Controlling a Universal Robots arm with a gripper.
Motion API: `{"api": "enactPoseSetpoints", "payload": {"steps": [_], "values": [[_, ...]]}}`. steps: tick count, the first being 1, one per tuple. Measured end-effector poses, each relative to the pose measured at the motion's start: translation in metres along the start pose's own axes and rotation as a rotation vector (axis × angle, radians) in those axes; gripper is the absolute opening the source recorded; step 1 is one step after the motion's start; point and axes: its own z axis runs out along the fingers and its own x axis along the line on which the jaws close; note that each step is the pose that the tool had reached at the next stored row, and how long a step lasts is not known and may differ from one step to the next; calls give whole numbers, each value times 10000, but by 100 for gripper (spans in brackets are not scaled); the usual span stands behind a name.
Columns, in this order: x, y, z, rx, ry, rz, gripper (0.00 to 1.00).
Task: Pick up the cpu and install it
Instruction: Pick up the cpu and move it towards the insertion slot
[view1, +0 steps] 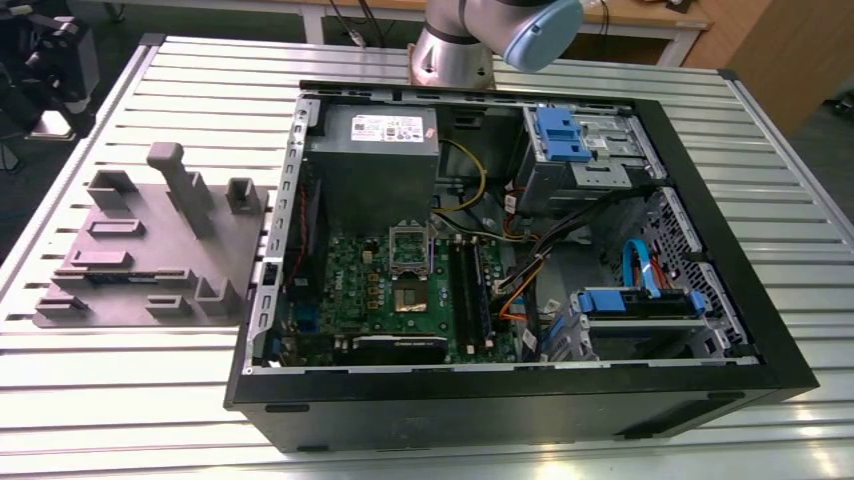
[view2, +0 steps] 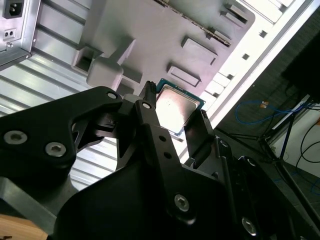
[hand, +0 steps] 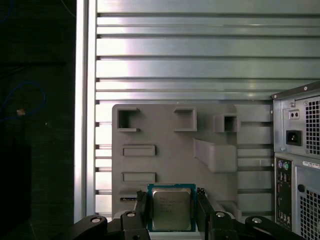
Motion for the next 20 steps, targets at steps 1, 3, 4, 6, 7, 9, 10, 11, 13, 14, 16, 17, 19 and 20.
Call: {"api": "enactPoseSetpoints", "payload": {"steps": [1, 3, 4, 6, 7, 9, 10, 11, 13, 14, 16, 17, 19, 20], "values": [[-2, 0, 0, 0, 0, 0, 47], [-7, 0, 0, 0, 0, 0, 47], [-9, 0, 0, 0, 0, 0, 47], [-13, 0, 0, 0, 0, 1, 47], [-15, 0, 0, 1, 0, 0, 47], [-19, 0, 0, 0, 0, 0, 47], [-21, 0, 0, 0, 0, 0, 47], [-23, 0, 0, 0, 0, 0, 47], [-27, 1, 0, 0, 0, 0, 47], [-29, 1, 0, 1, 0, 0, 47], [-33, 1, 0, 0, 0, 0, 47], [-35, 1, 0, 0, 0, 0, 47], [-39, 1, 1, 0, -1, 0, 47], [-41, 1, 1, 0, 0, 0, 47]]}}
